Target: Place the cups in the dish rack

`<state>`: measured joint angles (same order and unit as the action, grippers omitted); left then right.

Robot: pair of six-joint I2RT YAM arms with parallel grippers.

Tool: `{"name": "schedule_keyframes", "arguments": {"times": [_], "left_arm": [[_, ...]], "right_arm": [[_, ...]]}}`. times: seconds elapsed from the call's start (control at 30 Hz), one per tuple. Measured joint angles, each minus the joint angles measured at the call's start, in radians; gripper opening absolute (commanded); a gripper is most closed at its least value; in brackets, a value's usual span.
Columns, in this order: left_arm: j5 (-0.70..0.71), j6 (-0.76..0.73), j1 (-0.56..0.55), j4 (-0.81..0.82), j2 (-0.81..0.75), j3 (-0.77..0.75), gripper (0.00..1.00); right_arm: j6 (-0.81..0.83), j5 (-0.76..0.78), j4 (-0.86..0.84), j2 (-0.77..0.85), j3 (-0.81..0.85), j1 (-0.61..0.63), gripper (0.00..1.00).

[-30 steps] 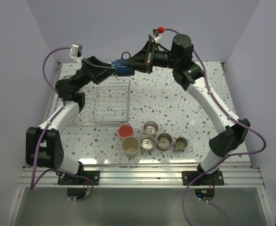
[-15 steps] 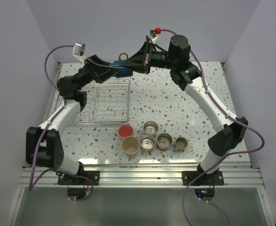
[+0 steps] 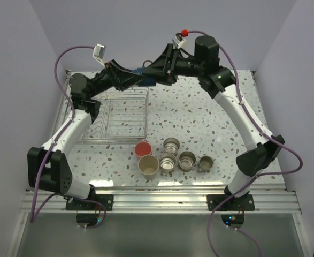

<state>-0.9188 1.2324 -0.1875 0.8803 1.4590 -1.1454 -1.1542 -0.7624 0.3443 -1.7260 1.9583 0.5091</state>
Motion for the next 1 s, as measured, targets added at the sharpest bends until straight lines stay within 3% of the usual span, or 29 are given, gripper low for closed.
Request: {"name": "schedule_keyframes", "arguments": {"times": [0.13, 0.4, 0.7, 1.0], "left_arm": [[0.017, -0.118, -0.01, -0.179, -0.009, -0.039, 0.0], [0.114, -0.368, 0.036, -0.58, -0.003, -0.153, 0.0], [0.526, -0.822, 0.013, -1.175, 0.188, -0.486, 0.0], [0.752, -0.989, -0.074, -1.4, 0.377, -0.497, 0.0]], "right_arm": [[0.103, 0.041, 0.155, -0.001, 0.042, -0.033, 0.61], [0.251, 0.133, 0.4, 0.001, 0.051, -0.143, 0.61], [0.423, 0.245, 0.593, 0.062, 0.02, -0.182, 0.58], [0.528, 0.3, 0.694, 0.09, 0.022, -0.182, 0.56]]}}
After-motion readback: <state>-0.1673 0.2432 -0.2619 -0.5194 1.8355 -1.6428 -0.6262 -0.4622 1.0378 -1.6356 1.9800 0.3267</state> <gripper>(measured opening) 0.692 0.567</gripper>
